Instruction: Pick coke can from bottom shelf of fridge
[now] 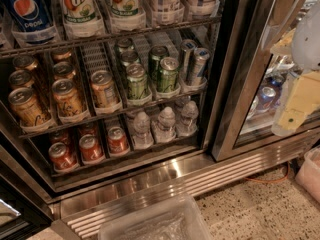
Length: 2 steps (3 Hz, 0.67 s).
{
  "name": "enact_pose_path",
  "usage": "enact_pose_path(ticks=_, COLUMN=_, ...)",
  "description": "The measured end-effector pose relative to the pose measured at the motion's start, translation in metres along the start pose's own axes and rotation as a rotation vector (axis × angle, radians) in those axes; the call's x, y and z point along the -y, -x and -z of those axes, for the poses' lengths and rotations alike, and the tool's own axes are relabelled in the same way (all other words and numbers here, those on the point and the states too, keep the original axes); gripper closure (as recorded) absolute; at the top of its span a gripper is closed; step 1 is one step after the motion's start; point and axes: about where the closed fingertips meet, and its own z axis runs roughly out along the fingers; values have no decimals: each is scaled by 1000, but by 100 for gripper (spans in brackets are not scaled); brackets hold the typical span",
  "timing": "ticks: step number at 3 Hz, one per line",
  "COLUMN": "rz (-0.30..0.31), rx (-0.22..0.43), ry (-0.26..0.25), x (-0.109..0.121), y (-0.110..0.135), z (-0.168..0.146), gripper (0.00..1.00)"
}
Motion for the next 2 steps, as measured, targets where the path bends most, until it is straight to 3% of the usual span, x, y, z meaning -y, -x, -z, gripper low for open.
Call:
enact_pose_path(ticks=1, rz=0, rx=0, ry=1, x=0, y=0, z=0, gripper=0)
enact_pose_path(ticks=2, rz=11, rx=11, ry=39, x=-5, y=11, z=-17, gripper=0)
